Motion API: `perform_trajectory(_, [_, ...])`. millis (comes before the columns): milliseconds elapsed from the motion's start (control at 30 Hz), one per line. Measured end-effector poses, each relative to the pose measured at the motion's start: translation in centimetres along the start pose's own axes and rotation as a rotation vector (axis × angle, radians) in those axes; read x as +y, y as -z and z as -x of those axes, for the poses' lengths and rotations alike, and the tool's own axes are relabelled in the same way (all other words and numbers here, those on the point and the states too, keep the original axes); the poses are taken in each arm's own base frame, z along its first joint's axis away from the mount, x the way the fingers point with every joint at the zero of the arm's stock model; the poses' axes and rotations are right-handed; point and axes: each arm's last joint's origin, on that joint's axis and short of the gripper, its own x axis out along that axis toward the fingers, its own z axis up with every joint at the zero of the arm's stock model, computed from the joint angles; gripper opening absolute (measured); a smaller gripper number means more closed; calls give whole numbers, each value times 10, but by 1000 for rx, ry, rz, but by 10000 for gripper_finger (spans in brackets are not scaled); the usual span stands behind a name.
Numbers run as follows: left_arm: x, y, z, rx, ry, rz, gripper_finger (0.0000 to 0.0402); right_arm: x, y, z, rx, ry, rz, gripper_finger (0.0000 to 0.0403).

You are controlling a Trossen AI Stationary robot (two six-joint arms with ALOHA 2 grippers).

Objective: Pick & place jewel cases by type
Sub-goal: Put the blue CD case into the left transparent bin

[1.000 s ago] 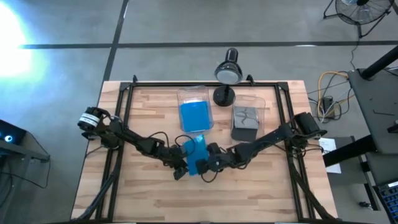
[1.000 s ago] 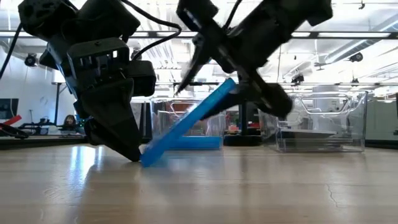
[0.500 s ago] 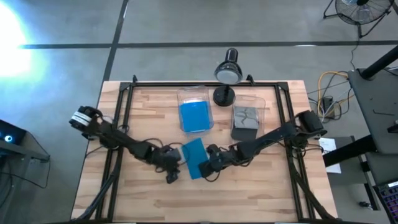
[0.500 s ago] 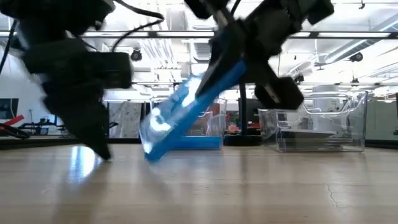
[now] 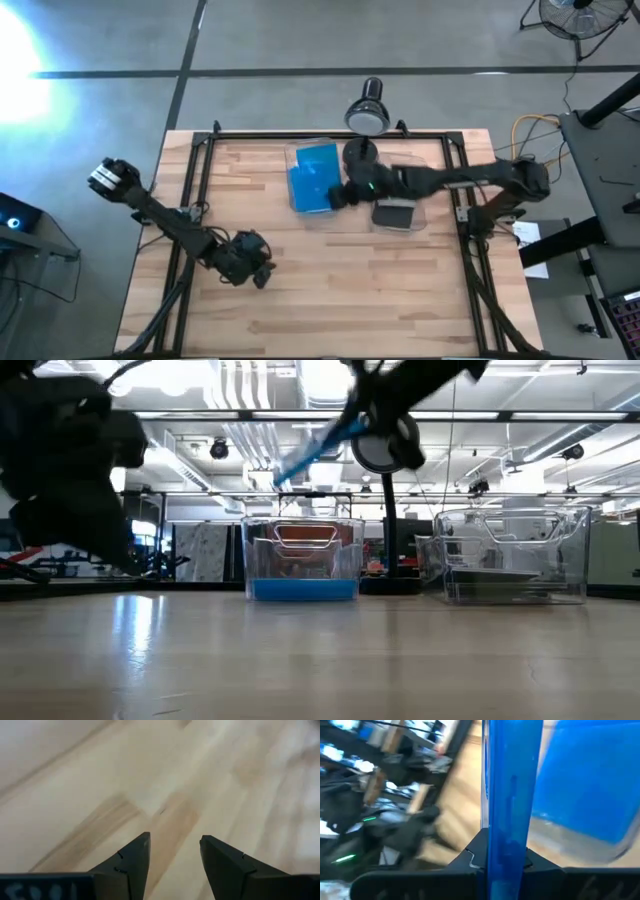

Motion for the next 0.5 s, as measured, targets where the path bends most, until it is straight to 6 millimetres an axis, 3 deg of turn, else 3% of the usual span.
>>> perform_trajectory(133, [0, -5, 7, -44, 20, 21, 155, -35, -29, -26, 95, 41, -41, 13])
perform_trajectory(233, [-2, -8, 10, -71, 35, 41, 155, -51, -31, -45, 157, 61, -83, 13])
perform_trajectory(500, [-1, -9, 10, -99, 25, 66, 155, -49, -34, -80, 166, 24, -136, 26])
